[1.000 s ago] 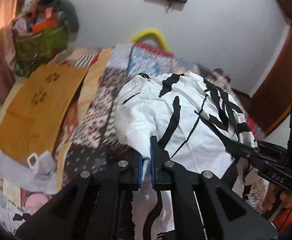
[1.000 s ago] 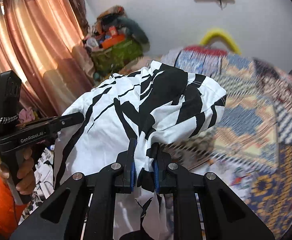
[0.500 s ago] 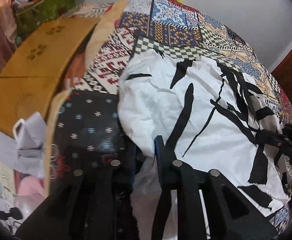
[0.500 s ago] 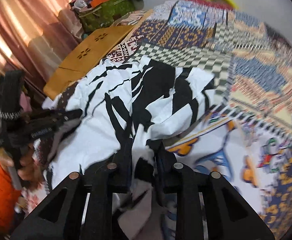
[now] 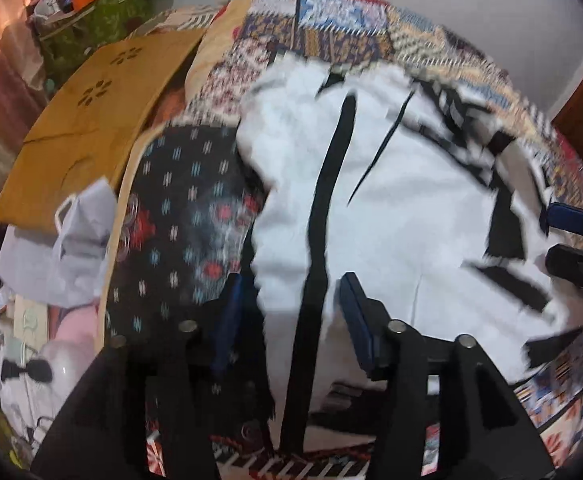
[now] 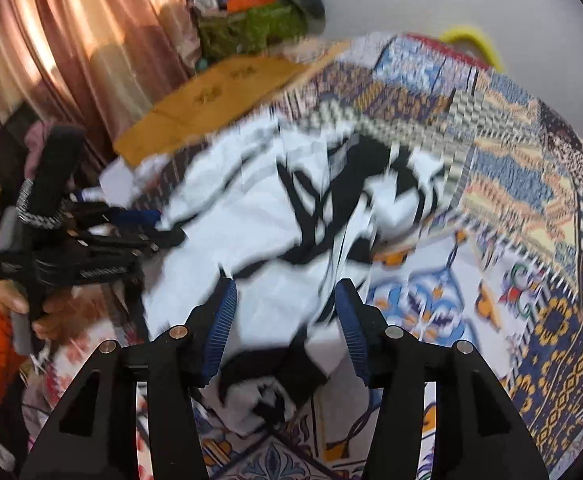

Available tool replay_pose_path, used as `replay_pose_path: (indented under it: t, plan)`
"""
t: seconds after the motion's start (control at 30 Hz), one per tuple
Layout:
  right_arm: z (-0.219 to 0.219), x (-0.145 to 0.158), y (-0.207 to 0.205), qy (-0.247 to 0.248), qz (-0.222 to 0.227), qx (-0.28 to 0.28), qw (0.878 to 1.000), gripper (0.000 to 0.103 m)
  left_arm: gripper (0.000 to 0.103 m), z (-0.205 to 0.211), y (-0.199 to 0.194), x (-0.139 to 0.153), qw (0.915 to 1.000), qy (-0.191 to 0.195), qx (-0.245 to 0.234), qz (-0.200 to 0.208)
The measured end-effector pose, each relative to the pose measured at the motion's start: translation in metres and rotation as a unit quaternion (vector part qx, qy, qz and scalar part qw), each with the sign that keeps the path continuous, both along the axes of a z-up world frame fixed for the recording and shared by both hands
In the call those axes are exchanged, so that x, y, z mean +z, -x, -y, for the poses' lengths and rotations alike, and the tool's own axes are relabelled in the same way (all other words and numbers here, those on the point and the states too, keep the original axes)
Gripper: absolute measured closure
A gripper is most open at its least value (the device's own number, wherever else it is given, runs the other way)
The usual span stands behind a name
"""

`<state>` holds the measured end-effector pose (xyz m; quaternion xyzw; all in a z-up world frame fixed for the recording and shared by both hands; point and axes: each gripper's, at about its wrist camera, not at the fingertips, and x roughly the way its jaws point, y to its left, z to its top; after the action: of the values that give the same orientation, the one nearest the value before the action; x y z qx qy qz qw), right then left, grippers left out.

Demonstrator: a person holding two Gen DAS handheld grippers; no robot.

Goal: Fold small clothes

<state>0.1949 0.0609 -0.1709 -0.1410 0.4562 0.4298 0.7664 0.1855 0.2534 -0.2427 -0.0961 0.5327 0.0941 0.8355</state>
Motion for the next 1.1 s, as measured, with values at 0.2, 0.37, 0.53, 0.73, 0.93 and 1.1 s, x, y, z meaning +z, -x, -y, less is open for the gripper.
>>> replay_pose_path:
  t: [0.2,0.37,0.53,0.73,0.93,1.1]
  plan:
    - [0.021,-0.01,0.008,0.011,-0.018,-0.007,1.0,0.054,0.04,-0.005,0.033,-0.01,0.9997,-0.001,0.021,-0.012]
    - [0.039,-0.002,0.018,0.003,-0.013,-0.016,1.0,0.054,0.04,-0.004,0.055,-0.002,0.9993,-0.013,0.03,-0.018]
    - [0.055,0.026,0.03,-0.033,0.011,-0.027,0.999,0.054,0.04,-0.002,0.071,0.03,0.9983,-0.017,0.054,0.009]
    - [0.072,0.087,0.052,-0.115,0.061,-0.031,0.991,0.054,0.04,0.02,0.095,0.123,0.9902,-0.036,0.053,0.124]
    - [0.091,0.153,0.088,-0.199,0.133,-0.032,0.97,0.054,0.04,0.055,0.125,0.215,0.9677,-0.065,0.042,0.24]
    - [0.106,0.192,0.122,-0.25,0.189,-0.034,0.949,0.054,0.04,0.098,0.165,0.27,0.9354,-0.113,0.023,0.334]
